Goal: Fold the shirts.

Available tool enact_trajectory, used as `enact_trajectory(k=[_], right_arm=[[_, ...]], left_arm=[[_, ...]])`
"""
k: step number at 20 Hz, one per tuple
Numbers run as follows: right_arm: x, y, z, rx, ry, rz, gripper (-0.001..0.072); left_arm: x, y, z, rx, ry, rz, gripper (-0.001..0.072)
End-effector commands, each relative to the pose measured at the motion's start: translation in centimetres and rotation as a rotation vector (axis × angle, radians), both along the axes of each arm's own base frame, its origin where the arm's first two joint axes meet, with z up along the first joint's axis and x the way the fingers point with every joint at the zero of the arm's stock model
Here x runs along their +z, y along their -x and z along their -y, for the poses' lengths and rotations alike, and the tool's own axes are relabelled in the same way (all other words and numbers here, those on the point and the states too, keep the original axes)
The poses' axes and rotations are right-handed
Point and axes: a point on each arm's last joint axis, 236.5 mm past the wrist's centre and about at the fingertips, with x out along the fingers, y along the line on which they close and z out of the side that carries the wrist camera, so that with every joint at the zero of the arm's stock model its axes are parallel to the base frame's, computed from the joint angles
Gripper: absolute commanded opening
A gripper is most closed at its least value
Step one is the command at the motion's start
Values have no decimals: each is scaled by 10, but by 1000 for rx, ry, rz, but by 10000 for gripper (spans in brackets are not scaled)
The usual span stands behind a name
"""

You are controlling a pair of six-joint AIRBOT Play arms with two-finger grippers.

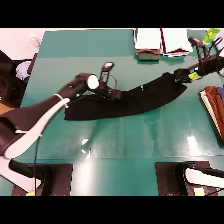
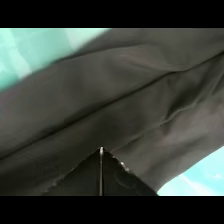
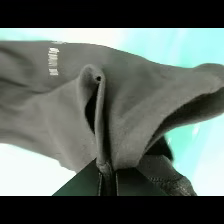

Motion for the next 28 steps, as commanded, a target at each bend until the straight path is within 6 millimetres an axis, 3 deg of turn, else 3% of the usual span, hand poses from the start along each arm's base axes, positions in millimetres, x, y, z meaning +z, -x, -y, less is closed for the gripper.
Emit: enact_trajectory(k=[1, 4, 8, 10, 12, 14, 16, 19, 22, 24, 26, 28], right_arm=[[47, 10, -34, 53, -14, 69, 19], [62, 17, -59, 103, -24, 80, 19], [79, 21, -84, 144, -39, 113, 19], [89, 21, -91, 147, -49, 133, 20], [96, 22, -98, 148, -58, 147, 19], [99, 25, -108, 161, -68, 148, 19], [99, 30, -123, 192, -75, 147, 20], [99, 34, -160, 248, -102, 169, 20], [92, 37, -215, 297, -154, 183, 20], [80, 41, -260, 354, -184, 196, 20], [62, 46, -309, 413, -212, 212, 21], [36, 51, -357, 458, -237, 226, 22]], left_arm=[[-29, 8, 33, -59, -10, -50, 27], [-42, 12, 35, -63, -17, -90, 27], [-42, 15, 34, -87, -29, -90, 28], [-33, 11, 27, -101, -38, -95, 28], [-8, -2, 14, -91, -29, -79, 27], [25, -23, -14, -57, -39, -13, 27], [65, -46, -57, 4, -58, 68, 28], [125, -69, -137, 118, -113, 181, 28], [183, -76, -209, 228, -149, 294, 28], [216, -73, -243, 277, -154, 362, 28], [242, -67, -267, 325, -154, 413, 28], [258, -61, -278, 348, -152, 443, 28]])
